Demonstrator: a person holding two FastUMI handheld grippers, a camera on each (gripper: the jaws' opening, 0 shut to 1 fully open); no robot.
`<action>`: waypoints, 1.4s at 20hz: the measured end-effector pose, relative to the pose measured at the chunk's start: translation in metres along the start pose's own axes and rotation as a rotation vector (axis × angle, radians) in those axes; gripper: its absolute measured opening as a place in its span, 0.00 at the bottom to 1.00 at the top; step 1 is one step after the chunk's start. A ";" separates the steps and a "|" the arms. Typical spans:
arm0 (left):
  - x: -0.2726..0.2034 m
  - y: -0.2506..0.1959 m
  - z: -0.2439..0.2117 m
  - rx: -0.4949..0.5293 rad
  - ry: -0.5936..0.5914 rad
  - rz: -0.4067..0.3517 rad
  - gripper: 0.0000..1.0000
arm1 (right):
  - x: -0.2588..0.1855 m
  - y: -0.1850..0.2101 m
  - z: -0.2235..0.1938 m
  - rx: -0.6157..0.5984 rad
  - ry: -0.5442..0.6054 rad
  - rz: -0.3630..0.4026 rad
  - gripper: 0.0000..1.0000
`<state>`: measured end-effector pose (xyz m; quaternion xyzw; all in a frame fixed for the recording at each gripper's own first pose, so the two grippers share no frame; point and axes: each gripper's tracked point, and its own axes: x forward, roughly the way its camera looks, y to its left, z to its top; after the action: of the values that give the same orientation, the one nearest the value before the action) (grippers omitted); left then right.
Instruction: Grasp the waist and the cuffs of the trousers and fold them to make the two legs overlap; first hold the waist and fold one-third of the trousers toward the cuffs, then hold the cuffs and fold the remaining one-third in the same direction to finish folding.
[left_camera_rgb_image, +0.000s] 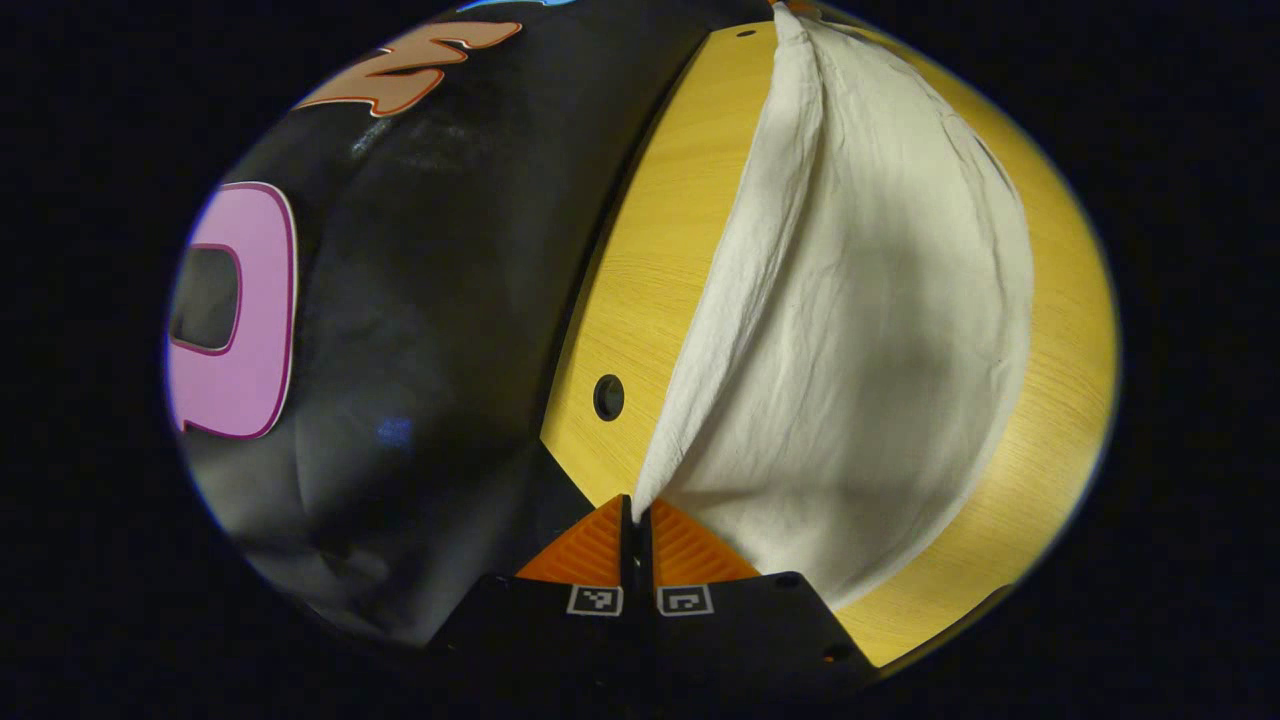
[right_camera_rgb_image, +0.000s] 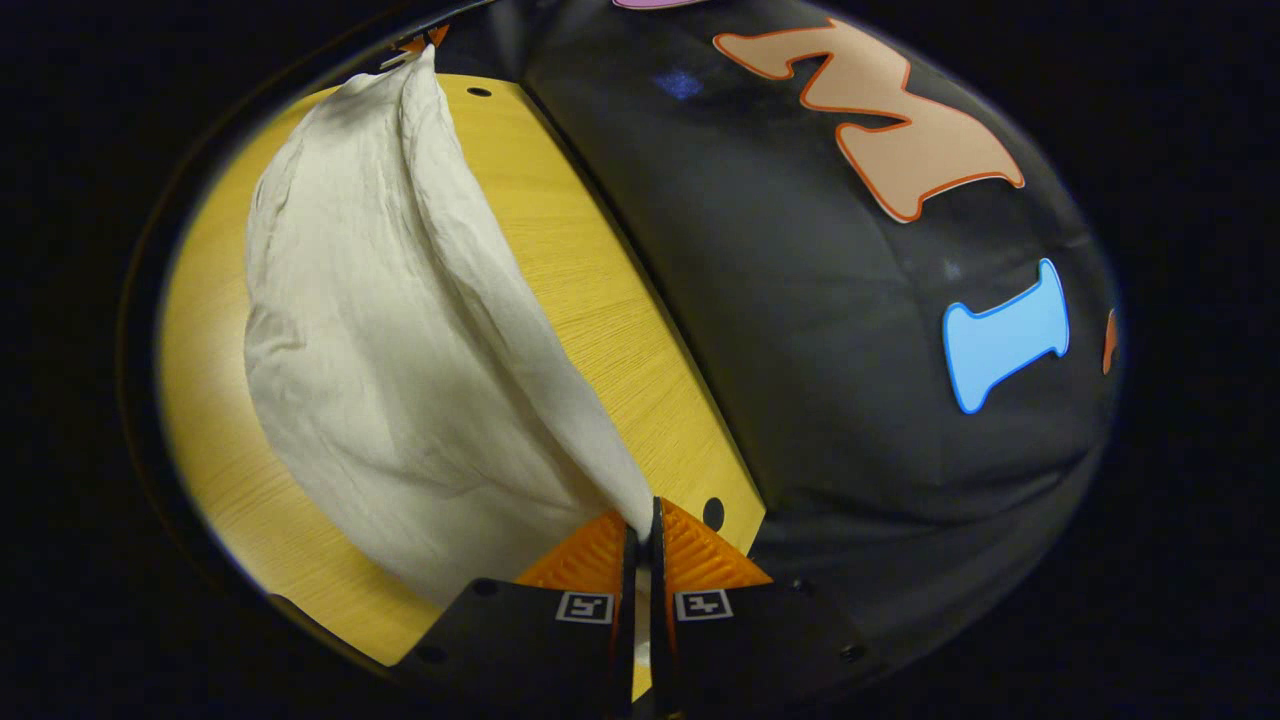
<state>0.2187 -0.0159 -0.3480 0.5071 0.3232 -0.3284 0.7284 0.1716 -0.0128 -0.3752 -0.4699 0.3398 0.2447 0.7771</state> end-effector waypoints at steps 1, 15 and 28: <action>0.011 -0.004 0.002 0.004 0.001 -0.001 0.00 | 0.009 0.005 -0.002 -0.014 0.015 0.001 0.08; -0.013 -0.009 0.040 -0.333 -0.104 0.194 1.00 | -0.017 -0.025 -0.005 0.258 -0.040 -0.192 1.00; -0.140 -0.042 0.147 -0.905 -0.442 0.119 0.96 | -0.053 -0.003 -0.088 1.018 -0.042 -0.101 1.00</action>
<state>0.1245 -0.1462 -0.2174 0.0764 0.2417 -0.2130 0.9436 0.1128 -0.0960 -0.3618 -0.0429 0.3770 0.0197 0.9250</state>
